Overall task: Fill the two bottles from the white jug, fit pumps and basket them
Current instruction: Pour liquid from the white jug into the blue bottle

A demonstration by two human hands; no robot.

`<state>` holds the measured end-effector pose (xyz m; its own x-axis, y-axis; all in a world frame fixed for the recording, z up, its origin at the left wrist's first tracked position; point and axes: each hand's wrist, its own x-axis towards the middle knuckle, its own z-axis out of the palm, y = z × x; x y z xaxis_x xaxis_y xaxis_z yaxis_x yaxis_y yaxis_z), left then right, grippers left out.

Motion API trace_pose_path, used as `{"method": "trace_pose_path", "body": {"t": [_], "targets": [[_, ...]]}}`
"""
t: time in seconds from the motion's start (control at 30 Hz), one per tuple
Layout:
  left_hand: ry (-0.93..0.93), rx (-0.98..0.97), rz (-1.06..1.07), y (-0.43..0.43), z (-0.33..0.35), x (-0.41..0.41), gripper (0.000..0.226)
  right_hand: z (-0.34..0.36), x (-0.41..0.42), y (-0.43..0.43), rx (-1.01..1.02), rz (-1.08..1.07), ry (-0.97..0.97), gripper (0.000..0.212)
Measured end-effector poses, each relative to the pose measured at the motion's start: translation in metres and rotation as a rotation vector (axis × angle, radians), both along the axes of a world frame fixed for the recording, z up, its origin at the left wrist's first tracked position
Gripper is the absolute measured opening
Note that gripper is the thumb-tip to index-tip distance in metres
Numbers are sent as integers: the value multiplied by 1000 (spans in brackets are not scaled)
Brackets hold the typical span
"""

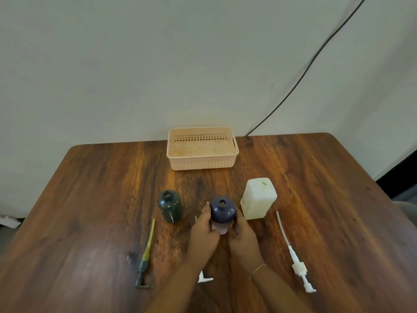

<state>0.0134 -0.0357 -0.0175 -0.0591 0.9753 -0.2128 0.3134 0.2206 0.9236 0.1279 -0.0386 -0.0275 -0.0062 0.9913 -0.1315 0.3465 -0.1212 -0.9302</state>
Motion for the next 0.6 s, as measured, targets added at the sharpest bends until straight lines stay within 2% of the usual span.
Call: {"method": "trace_pose_path", "body": {"t": [0.47, 0.53, 0.6], "targets": [[57, -12, 4, -12, 0, 3, 66, -4, 2, -16, -74, 21, 35, 65], [71, 0, 20, -12, 1, 2, 67, -2, 6, -17, -31, -109, 34, 64], [61, 0, 44, -12, 3, 2, 75, 2, 12, -17, 92, -391, 18, 60]]}}
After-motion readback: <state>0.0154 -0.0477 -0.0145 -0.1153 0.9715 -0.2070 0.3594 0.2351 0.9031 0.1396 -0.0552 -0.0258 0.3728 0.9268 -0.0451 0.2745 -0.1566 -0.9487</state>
